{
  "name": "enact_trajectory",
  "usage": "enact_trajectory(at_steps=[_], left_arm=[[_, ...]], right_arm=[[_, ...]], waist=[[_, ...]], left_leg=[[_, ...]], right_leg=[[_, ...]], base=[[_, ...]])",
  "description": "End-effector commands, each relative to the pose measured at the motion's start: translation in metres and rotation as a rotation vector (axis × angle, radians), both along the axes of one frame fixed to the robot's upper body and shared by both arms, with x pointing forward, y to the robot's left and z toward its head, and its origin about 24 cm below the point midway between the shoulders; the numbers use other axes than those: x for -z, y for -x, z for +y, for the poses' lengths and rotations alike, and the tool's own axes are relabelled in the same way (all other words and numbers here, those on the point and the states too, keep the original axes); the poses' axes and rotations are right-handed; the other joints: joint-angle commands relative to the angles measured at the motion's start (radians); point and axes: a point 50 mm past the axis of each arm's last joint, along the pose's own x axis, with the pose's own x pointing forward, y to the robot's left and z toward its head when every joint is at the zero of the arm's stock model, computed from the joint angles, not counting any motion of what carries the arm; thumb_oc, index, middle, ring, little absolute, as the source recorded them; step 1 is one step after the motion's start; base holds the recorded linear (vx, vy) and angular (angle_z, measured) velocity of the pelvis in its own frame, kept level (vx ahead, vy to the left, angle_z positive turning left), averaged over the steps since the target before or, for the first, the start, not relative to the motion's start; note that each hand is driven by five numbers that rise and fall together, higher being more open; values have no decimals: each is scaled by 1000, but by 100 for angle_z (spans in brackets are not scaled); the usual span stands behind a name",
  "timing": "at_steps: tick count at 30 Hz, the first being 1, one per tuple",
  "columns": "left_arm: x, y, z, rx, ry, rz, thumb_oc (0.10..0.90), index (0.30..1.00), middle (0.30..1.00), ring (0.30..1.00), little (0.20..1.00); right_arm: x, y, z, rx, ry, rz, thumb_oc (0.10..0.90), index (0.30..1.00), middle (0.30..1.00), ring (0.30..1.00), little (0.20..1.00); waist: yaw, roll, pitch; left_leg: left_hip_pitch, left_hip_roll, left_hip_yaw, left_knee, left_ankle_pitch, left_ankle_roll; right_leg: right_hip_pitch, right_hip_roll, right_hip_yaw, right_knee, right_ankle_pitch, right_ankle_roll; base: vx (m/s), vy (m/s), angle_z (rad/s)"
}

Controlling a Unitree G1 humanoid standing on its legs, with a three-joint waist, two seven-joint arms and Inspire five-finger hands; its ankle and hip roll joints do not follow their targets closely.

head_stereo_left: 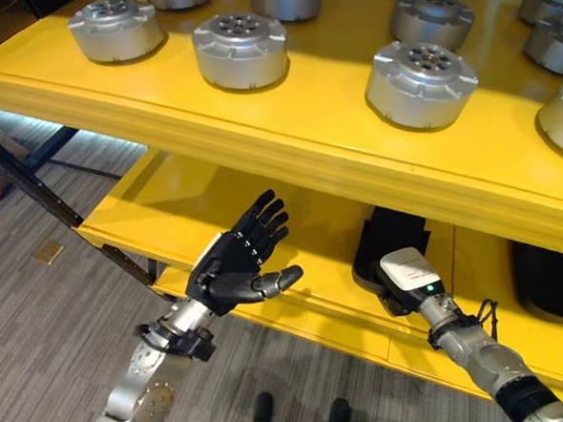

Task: Move parts from the plastic box to the shelf.

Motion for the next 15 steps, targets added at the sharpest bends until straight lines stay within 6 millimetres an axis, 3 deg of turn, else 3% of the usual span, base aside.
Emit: enact_trajectory(at_steps=[1, 15], left_arm=[[-37, 0, 1, 27, 42, -219, 900, 1000, 1000, 1000, 1000], [-35, -1, 0, 53, 41, -199, 900, 1000, 1000, 1000, 1000]], right_arm=[[4, 2, -15, 79, 6, 2, 400, 300, 300, 300, 300], [-13, -6, -23, 11, 136, -60, 400, 300, 300, 300, 300]], waist=[[-3, -20, -72], [1, -19, -70]], left_leg=[[9, 81, 66, 1, 9, -28], [20, 83, 68, 7, 6, -31]], right_leg=[[6, -86, -5, 39, -22, 66], [19, -88, -5, 50, -31, 67]], base=[[34, -11, -5], [11, -8, 0]])
